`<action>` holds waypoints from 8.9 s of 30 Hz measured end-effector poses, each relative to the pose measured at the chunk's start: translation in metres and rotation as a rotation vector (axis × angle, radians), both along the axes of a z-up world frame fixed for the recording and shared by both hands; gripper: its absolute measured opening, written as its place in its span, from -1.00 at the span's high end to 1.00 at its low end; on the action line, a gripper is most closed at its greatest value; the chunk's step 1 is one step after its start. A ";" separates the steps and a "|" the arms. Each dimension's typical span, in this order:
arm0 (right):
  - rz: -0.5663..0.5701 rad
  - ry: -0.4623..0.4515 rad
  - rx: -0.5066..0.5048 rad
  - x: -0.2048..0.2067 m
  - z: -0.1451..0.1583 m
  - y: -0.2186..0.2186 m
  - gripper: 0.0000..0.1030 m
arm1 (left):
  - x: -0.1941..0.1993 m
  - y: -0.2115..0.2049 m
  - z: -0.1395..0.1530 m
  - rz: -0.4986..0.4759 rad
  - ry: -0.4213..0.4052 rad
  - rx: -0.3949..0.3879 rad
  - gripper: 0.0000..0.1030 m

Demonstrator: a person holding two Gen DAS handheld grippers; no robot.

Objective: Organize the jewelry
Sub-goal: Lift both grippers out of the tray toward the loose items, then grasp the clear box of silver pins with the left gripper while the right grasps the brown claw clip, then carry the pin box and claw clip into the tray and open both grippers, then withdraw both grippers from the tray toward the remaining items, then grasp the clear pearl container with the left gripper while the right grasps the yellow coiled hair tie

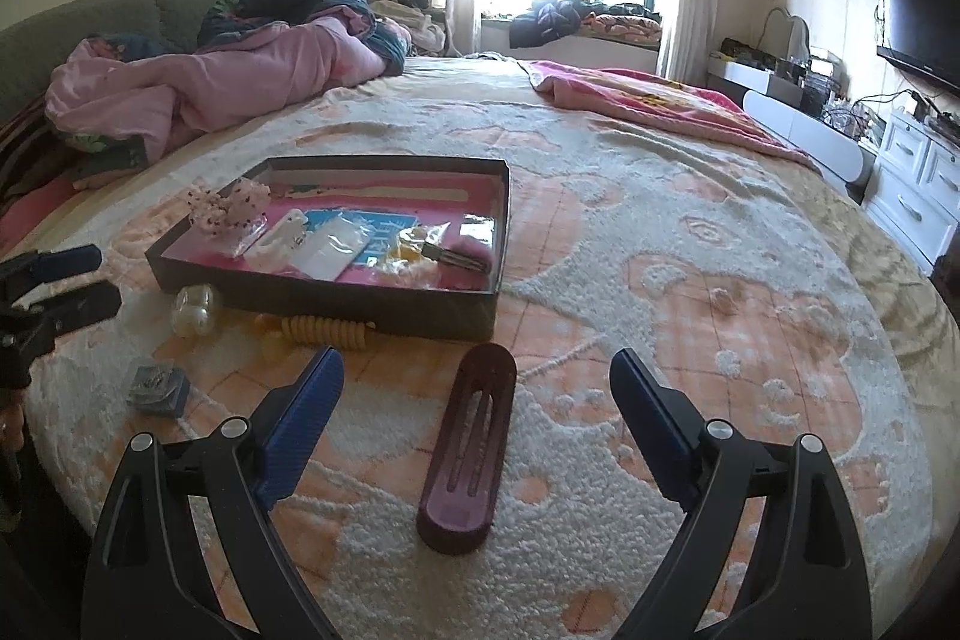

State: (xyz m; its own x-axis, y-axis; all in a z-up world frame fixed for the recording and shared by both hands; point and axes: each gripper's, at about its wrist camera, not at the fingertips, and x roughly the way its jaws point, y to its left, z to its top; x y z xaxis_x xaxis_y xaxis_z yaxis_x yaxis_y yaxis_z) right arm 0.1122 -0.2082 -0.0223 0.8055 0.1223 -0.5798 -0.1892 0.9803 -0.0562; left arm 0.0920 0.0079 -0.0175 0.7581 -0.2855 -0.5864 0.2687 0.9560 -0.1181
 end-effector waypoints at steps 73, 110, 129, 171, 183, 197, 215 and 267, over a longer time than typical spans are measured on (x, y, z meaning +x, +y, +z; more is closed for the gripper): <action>0.249 0.094 0.051 -0.005 -0.023 0.053 0.39 | 0.004 -0.008 -0.019 -0.041 0.053 -0.007 0.14; 0.263 0.023 0.020 0.083 0.004 0.084 0.39 | 0.079 0.039 -0.001 0.106 0.011 -0.025 0.14; 0.194 0.022 0.006 0.113 0.001 0.065 0.39 | 0.114 0.014 -0.002 0.066 -0.001 -0.009 0.14; 0.213 0.157 0.026 0.157 -0.030 0.077 0.04 | 0.158 0.011 -0.031 0.062 0.085 -0.009 0.11; 0.176 0.065 0.054 0.135 -0.006 0.062 -0.43 | 0.136 0.015 -0.019 0.088 0.071 -0.027 -0.53; 0.120 0.026 0.089 0.106 0.010 0.041 -0.69 | 0.086 0.019 0.010 0.113 -0.002 -0.031 -0.78; 0.122 0.035 0.067 0.062 0.000 0.041 -0.71 | 0.026 0.026 0.003 0.147 -0.018 0.014 -0.78; 0.143 0.259 0.037 0.080 -0.057 0.098 -0.36 | 0.041 0.025 -0.030 0.032 0.123 -0.040 0.24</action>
State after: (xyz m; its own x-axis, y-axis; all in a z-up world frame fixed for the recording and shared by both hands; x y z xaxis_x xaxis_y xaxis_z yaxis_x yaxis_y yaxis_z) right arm 0.1926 -0.1097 -0.0791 0.6044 0.2486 -0.7569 -0.3287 0.9433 0.0474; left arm 0.1329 0.0329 -0.0480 0.6901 -0.2879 -0.6640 0.2196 0.9575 -0.1869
